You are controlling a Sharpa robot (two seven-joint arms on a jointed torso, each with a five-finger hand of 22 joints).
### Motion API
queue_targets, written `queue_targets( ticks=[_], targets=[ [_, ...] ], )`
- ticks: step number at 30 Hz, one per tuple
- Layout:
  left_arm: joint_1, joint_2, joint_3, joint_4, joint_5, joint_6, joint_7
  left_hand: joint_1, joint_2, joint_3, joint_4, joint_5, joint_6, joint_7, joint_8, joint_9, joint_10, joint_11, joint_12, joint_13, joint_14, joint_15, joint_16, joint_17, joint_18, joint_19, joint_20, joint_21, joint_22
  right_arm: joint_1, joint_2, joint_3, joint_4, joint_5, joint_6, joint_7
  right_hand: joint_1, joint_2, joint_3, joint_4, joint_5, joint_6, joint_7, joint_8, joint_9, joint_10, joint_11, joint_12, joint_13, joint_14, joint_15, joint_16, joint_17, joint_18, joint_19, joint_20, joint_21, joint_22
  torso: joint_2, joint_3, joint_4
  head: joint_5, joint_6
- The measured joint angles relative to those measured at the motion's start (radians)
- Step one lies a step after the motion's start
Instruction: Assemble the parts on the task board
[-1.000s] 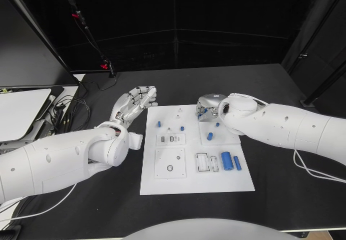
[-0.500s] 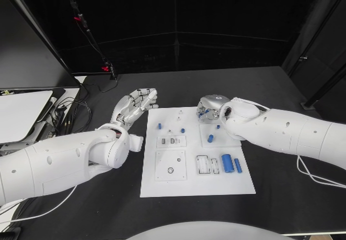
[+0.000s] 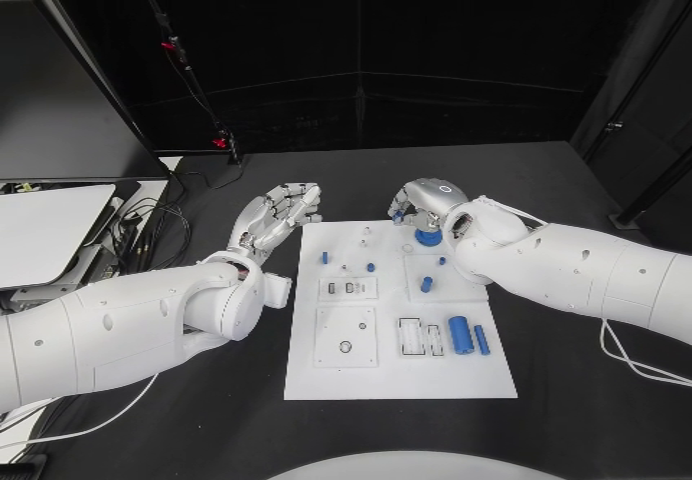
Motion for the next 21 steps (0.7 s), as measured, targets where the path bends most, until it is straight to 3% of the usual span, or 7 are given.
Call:
queue_targets(
  ticks=[12, 21],
  targets=[
    [0.0, 0.002, 0.0, -0.003, 0.0, 0.002, 0.0, 0.005, 0.005, 0.0, 0.0, 0.001, 0.0, 0.0, 0.0, 0.0, 0.0, 0.0, 0.0, 0.0, 0.0, 0.0, 0.0, 0.0, 0.0, 0.0, 0.0, 0.004, 0.0, 0.0, 0.094, 0.005, -0.089, 0.058, 0.011, 0.045, 0.0, 0.0, 0.006, 0.006, -0.001, 0.0, 0.0, -0.009, -0.003, 0.007, 0.0, -0.017, -0.001, 0.0, 0.0, 0.004, 0.0, 0.0, 0.0, 0.0, 0.0, 0.0, 0.005, 0.002, 0.0018, 0.024, -0.005],
    [0.0, 0.007, 0.0, -0.011, 0.0, 0.005, 0.0, 0.005, 0.005, 0.0, 0.0, 0.004, 0.0, 0.0, 0.0, 0.0, 0.0, 0.0, 0.0, 0.0, 0.0, 0.0, 0.0, 0.0, 0.0, 0.0, 0.0, 0.004, 0.0, 0.0, 0.146, 0.005, -0.152, 0.067, 0.047, 0.057, 0.005, -0.006, 0.011, 0.011, -0.001, 0.0, 0.0, -0.015, -0.003, 0.007, 0.0, -0.03, -0.001, 0.0, 0.0, 0.004, 0.0, 0.0, 0.004, 0.003, 0.0, 0.0, 0.014, 0.0038, 0.0081, 0.027, -0.003]
  ],
)
